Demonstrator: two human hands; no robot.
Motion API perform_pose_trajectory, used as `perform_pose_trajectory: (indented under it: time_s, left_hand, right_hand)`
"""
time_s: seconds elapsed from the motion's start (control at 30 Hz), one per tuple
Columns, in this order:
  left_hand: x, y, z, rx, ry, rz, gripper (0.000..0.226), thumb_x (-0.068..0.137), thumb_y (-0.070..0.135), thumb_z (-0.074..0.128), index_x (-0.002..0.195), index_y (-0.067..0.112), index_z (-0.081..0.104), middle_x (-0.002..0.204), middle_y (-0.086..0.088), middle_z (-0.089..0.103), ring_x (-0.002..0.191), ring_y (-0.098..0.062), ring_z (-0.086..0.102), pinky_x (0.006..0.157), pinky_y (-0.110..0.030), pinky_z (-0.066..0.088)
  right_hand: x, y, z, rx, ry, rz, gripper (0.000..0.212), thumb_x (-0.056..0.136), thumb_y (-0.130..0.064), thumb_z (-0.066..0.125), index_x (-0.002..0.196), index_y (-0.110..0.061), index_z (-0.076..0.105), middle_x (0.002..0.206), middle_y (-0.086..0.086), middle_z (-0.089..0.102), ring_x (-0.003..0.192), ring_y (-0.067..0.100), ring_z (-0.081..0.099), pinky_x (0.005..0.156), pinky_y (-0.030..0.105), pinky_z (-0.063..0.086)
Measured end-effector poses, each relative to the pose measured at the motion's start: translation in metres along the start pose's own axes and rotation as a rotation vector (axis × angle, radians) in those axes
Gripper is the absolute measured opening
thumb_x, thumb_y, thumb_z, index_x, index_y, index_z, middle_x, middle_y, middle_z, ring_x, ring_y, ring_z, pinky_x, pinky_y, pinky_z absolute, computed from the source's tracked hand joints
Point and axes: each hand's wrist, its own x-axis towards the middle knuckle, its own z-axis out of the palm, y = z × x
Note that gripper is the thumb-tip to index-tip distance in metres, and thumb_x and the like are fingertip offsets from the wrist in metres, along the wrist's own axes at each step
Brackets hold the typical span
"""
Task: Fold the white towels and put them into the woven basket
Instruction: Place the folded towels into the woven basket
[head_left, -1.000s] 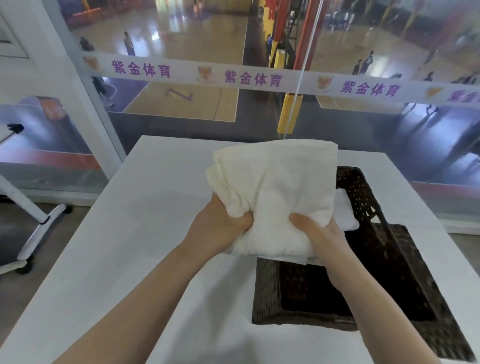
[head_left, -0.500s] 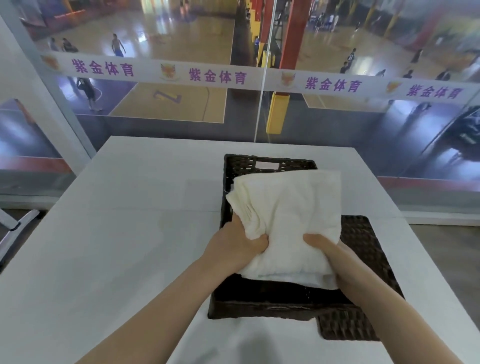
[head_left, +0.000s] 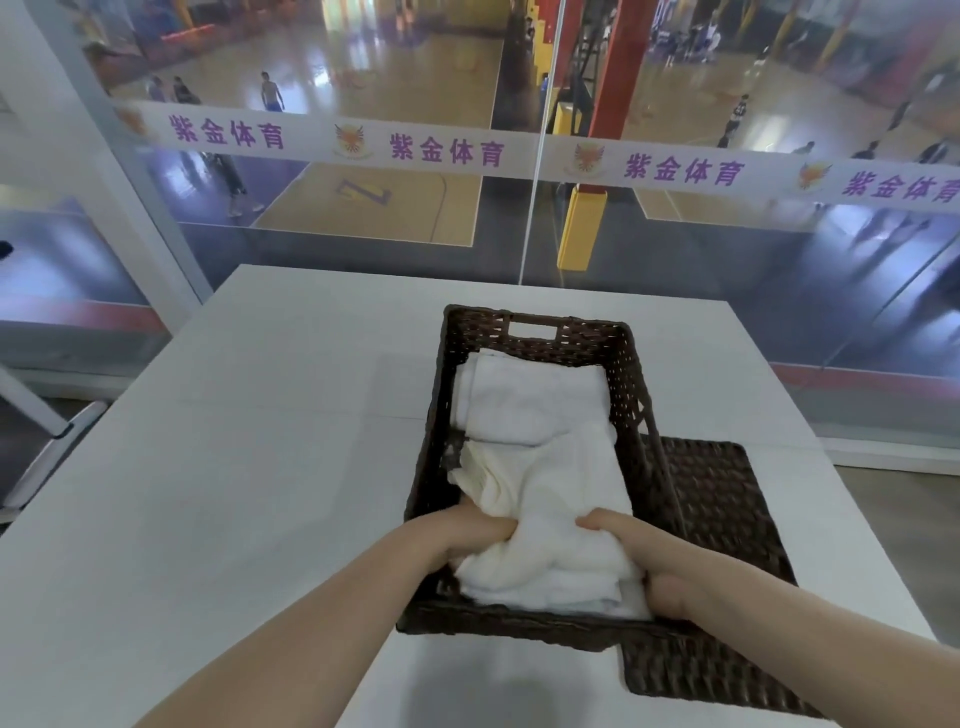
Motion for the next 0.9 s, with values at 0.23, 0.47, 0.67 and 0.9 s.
perform_pose_trajectory:
  time_s: [0.23,0.47,0.67,0.9]
  left_hand:
    - [0.056,-0.020,-0.008,0.131,0.047,-0.094,0.120,0.052,0.077,0.072,0.152,0.032,0.025,0.152,0.010,0.037,0.133,-0.014,0.040,0.113,-0.035,0.032]
    - [0.041,-0.013,0.001,0.524,0.142,-0.115,0.080,0.085,0.045,0.055,0.150,0.012,0.023,0.134,-0.011,0.050,0.113,-0.026,0.056,0.088,-0.031,0.048]
    - [0.043,-0.014,0.003,0.717,0.367,-0.078,0.124,0.079,0.048,0.070,0.149,0.011,-0.026,0.148,-0.016,0.039,0.122,-0.030,0.052,0.093,-0.034,0.047]
    - [0.043,-0.006,0.011,1.400,0.397,0.225,0.085,0.094,0.037,0.055,0.156,0.018,0.000,0.162,-0.014,-0.015,0.149,-0.032,-0.013,0.120,-0.049,-0.001]
  right_hand:
    - [0.042,0.003,0.009,-0.031,-0.064,0.032,0.048,0.077,-0.029,0.075,0.116,-0.002,0.067,0.113,0.022,0.069,0.086,0.034,0.069,0.074,0.038,0.058]
    - [0.073,0.011,0.022,-0.656,0.085,-0.150,0.057,0.095,-0.045,0.057,0.136,-0.006,0.051,0.128,0.008,0.061,0.116,0.024,0.059,0.096,0.026,0.047]
    - [0.065,-0.003,0.018,-1.390,0.395,-0.442,0.107,0.090,-0.048,0.060,0.152,-0.003,-0.015,0.155,0.017,0.022,0.130,0.031,0.044,0.091,0.036,0.046]
    - [0.064,0.006,0.023,-2.083,0.413,-0.774,0.066,0.097,-0.015,0.039,0.155,-0.008,0.007,0.160,0.024,-0.007,0.148,0.040,-0.001,0.120,0.051,0.006]
